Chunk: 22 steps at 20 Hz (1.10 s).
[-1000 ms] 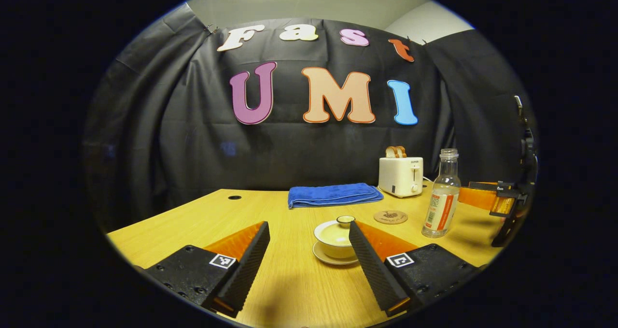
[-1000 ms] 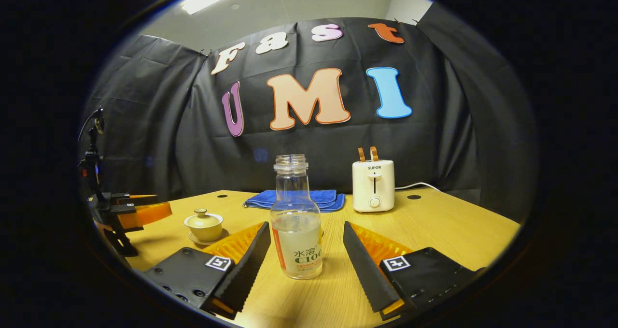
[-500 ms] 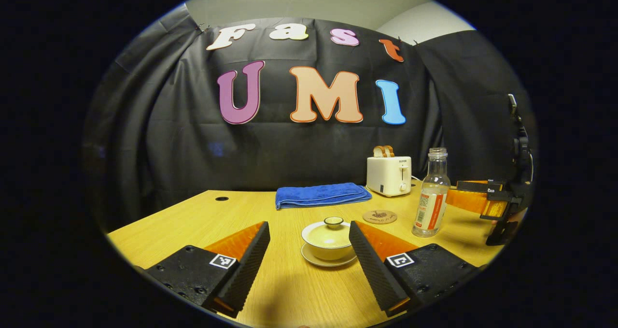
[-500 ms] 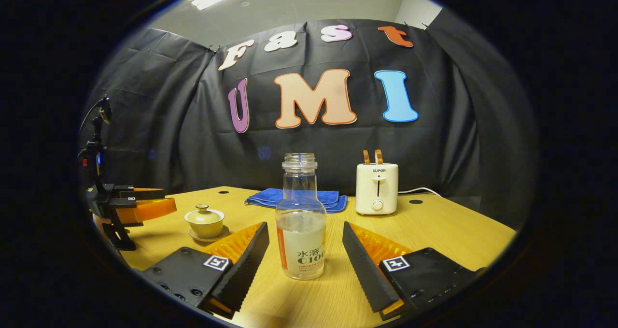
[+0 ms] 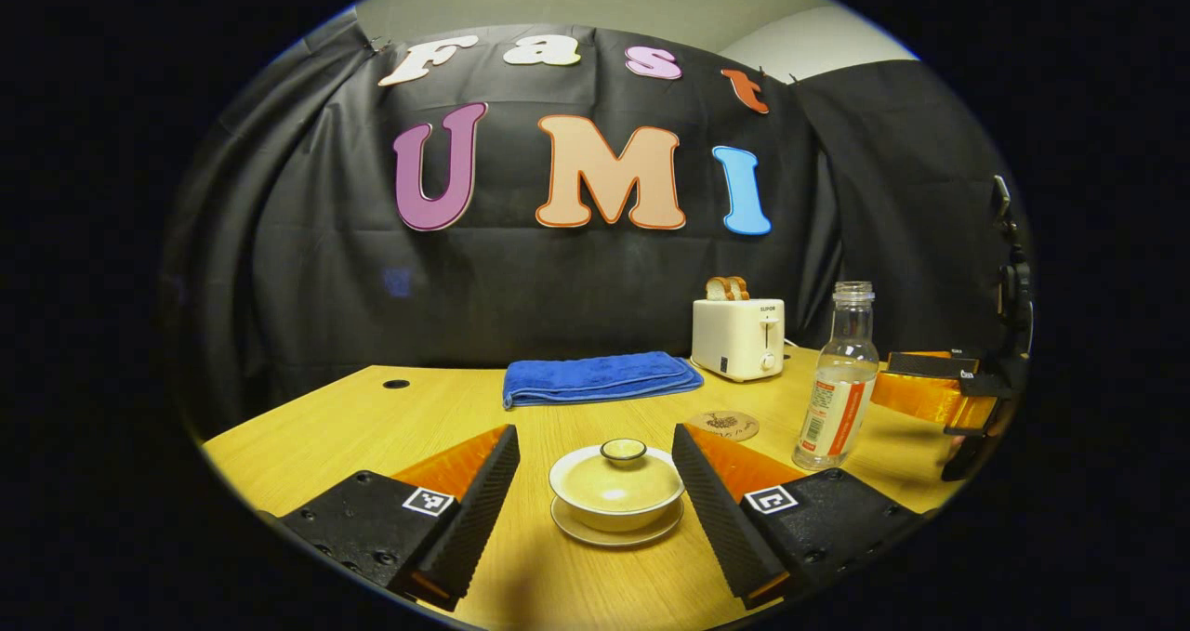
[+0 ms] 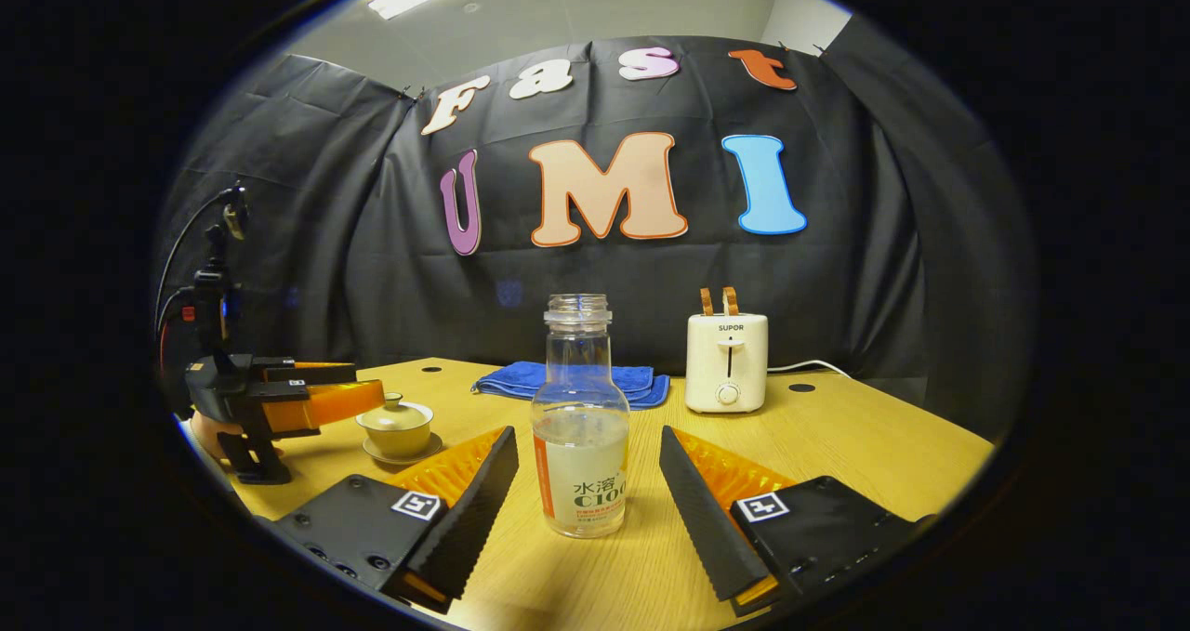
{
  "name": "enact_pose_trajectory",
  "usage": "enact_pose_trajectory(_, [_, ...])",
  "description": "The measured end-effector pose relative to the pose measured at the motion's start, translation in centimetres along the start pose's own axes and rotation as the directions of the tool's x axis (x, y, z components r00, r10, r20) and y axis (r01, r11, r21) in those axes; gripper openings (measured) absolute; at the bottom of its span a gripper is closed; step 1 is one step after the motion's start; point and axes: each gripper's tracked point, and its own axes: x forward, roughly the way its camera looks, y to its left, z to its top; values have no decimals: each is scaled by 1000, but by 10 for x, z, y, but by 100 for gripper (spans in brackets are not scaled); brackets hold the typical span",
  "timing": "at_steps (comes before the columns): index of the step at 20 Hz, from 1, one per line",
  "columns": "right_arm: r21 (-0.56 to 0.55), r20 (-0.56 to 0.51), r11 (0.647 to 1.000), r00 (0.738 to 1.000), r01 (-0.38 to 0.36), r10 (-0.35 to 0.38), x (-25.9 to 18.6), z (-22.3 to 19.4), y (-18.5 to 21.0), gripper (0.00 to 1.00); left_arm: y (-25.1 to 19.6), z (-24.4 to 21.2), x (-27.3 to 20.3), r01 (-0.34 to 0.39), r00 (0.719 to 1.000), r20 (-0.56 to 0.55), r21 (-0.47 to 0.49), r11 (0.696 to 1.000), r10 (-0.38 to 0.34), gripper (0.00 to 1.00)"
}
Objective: Open the teacup lid with one hand, grasp the water bottle and pour water into the teacup with the other hand; after pouring, place the water bottle on the coaster and then close the teacup lid.
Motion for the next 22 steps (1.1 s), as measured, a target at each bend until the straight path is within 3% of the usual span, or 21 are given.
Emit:
enact_pose_trajectory(1, [0,0,1000,1000,0,0,0,1,0,98,-2,0,2,5,1000,-3,0,1000,-5,97])
enact_pose_trajectory(2, [0,0,1000,1000,0,0,1,0,0,94,-3,-2,5,10,1000,-10,1,1000,-9,97])
enact_pose_trajectory(3, [0,0,1000,1000,0,0,1,1,0,98,-5,-4,8,15,1000,-23,2,1000,-15,96])
enact_pose_trajectory(4, [0,0,1000,1000,0,0,1,1,0,94,-6,-7,10,21,999,-42,4,1000,-21,96])
enact_pose_trajectory(9, [0,-1,1000,1000,0,0,1,1,-1,94,-10,-19,19,48,990,-129,-3,999,-48,94])
enact_pose_trajectory(10, [0,0,1000,1000,-1,1,0,0,0,98,-10,-20,20,50,990,-133,0,999,-49,93])
enact_pose_trajectory(12, [0,-1,1000,1000,-3,3,1,0,0,94,-11,-22,23,50,989,-143,5,999,-49,92])
enact_pose_trajectory(13, [0,-1,1000,1000,-4,4,1,1,0,98,-12,-22,25,53,988,-148,7,999,-51,87])
enact_pose_trajectory(14, [0,-1,1000,1000,-4,4,0,0,0,94,-12,-23,25,58,986,-154,8,998,-56,86])
enact_pose_trajectory(17, [0,-1,1000,1000,-6,6,0,0,0,98,-15,-25,26,70,983,-169,11,998,-67,77])
enact_pose_trajectory(21, [-1,-1,1000,1000,-7,7,0,0,0,94,-17,-26,28,79,982,-171,14,997,-76,63])
enact_pose_trajectory(22, [0,0,1000,1000,-10,10,0,0,0,98,-17,-27,28,78,982,-172,15,997,-74,63])
